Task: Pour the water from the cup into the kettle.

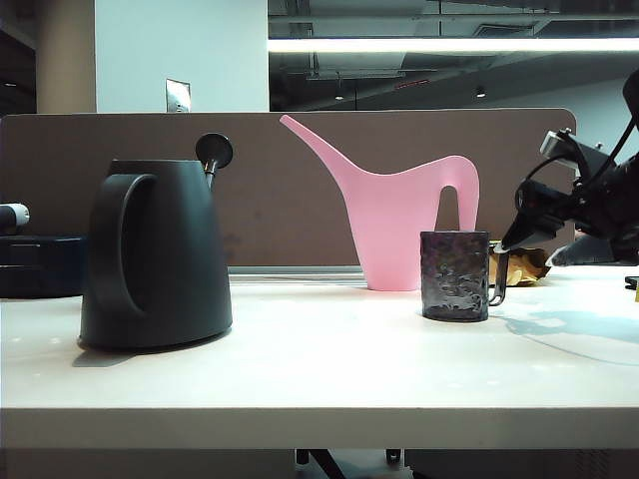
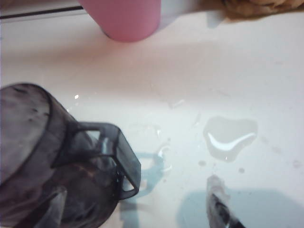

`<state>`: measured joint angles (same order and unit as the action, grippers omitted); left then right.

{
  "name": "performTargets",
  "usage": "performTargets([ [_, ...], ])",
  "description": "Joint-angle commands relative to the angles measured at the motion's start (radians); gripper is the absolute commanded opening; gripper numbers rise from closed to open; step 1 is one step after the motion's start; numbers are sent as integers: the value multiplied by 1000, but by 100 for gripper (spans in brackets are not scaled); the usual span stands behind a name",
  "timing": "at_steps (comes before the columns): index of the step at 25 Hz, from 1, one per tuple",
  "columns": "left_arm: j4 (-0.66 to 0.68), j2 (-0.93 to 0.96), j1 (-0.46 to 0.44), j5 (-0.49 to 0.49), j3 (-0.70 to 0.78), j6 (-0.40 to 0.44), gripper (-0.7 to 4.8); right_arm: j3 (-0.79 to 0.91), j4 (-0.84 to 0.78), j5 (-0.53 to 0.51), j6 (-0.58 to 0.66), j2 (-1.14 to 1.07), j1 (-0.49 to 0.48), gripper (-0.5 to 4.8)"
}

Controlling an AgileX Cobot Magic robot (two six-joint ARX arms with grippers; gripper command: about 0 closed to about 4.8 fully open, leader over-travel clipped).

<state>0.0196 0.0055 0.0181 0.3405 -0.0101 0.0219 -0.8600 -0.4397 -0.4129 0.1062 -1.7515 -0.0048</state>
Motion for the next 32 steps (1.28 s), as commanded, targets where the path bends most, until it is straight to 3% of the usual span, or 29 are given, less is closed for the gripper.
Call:
performTargets([
  [1, -8, 1, 2, 5, -2, -4, -5, -26, -6, -5, -2, -27, 1, 387],
  [19, -9, 1, 2, 4, -2, -4, -5, -158, -13, -8, -2, -194, 16, 386],
  [21, -9, 1, 2, 4, -2, -4, -5, -179, -13, -8, -2, -217, 16, 344],
  [23, -9, 1, 2, 4, -2, -4, -5, -184, -17, -9, -2, -228, 16, 269],
  [30, -9, 1, 2, 4, -2, -4, -5, -184, -43, -9, -2, -230, 16, 182],
  [32, -8, 1, 2, 4, -2, -4, -5, -184, -45, -9, -2, -229, 16, 114],
])
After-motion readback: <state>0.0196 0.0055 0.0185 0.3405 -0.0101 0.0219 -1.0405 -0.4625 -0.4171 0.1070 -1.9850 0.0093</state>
